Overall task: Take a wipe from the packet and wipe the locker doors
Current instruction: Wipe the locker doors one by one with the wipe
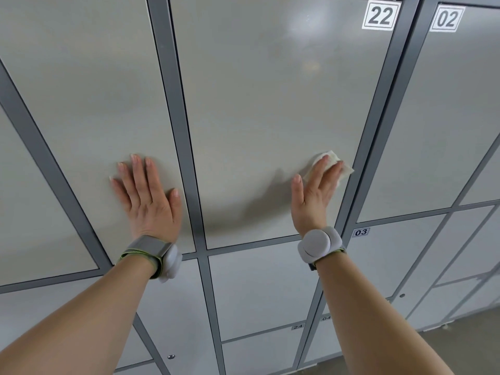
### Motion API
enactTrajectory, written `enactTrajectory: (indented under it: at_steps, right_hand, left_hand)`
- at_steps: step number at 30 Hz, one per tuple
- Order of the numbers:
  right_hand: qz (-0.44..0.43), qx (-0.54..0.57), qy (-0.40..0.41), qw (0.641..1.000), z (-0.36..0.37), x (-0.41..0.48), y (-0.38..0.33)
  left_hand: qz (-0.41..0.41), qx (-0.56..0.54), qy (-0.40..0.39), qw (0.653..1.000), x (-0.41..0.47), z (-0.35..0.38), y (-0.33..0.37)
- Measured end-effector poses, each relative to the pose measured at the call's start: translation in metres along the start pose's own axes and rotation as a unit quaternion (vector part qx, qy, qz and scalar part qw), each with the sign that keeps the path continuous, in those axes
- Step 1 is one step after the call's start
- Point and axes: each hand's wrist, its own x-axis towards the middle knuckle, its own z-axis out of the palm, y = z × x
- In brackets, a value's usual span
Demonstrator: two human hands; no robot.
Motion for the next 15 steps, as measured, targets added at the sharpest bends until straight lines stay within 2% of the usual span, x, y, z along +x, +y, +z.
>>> enactTrajectory:
  at_steps: [3,7,10,12,15]
  right_hand:
    - [-0.009,-0.019,-0.023,1.000,0.010,-0.013,0.008]
    - [0.036,-0.027,-0.070,0.997,0.022,-0.044,0.025]
    - [0.076,0.010,-0.075,0.994,0.021,-0.040,0.010]
    - [0.061,0.025,-0.057,0.996,0.018,-0.029,-0.008]
    - [-0.008,0.024,-0.028,0.999,0.020,-0.017,-0.027]
  left_hand:
    - [0.002,-0.001,-0.002,1.000,0.000,0.000,0.001]
    - [0.003,-0.002,0.004,1.000,0.000,0.000,0.001]
    - [0.004,-0.002,0.004,1.000,0.001,-0.001,0.001]
    - [0.004,-0.006,-0.001,1.000,0.000,-0.002,0.000]
    - [0.009,-0.024,-0.010,1.000,-0.001,-0.004,0.000]
